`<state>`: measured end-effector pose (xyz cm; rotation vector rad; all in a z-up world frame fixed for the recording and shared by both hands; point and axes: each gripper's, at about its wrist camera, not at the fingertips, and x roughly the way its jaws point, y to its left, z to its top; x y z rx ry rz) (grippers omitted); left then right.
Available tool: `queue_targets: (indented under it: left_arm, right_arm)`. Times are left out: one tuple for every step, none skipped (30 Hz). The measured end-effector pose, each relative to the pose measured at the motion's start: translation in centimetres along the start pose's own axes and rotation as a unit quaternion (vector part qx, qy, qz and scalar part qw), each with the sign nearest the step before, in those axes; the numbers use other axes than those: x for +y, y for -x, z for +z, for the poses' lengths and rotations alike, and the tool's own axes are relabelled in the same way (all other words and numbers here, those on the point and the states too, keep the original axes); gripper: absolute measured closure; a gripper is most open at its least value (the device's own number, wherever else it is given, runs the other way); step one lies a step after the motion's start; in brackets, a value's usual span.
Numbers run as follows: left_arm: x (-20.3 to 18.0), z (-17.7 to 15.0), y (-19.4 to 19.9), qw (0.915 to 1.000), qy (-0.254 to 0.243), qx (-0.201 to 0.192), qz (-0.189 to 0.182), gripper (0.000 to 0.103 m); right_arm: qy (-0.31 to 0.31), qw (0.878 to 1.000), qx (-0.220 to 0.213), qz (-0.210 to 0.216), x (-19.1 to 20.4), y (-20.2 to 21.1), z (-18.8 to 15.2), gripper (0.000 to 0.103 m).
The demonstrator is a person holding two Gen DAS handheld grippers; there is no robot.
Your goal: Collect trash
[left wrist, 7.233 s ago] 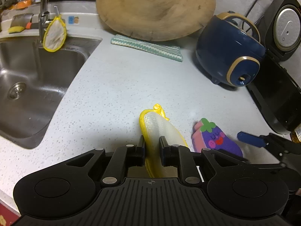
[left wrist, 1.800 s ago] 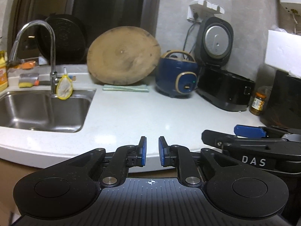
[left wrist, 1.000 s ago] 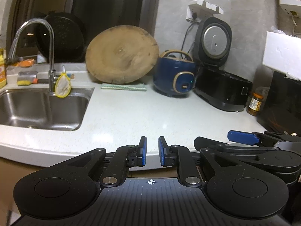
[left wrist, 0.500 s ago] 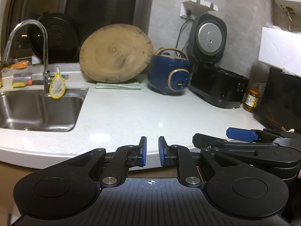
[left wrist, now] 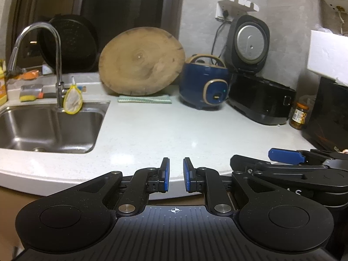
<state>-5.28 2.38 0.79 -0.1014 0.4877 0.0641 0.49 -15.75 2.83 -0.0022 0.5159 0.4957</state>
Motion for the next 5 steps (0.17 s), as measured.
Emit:
queue_targets:
  left_arm:
    - [0.2,0.0,-0.2,1.0,0.002,0.002,0.001,0.086]
    - [0.4,0.1,-0.6,1.0,0.004,0.006,0.002,0.086]
    - [0.7,0.2,-0.9,0.9999,0.008,0.012,0.001,0.086]
    - [1.1,0.2,-1.4,0.9997,0.012,0.019,0.0,0.086]
    - [1.5,0.3,-1.7,0.9996,0.016,0.024,0.002,0.086]
  right_arm:
    - [-0.002,1.0,0.001,0.0,0.0,-0.2,0.0,0.029]
    - [-0.003,1.0,0.002,0.001,-0.1,-0.4,0.0,0.029]
    - [-0.004,1.0,0.004,0.004,-0.2,-0.6,0.0,0.029]
    - [-0.005,1.0,0.004,0.006,-0.3,-0.9,0.0,0.029]
    - [-0.006,1.0,0.003,0.006,-0.5,-1.2,0.1,0.029]
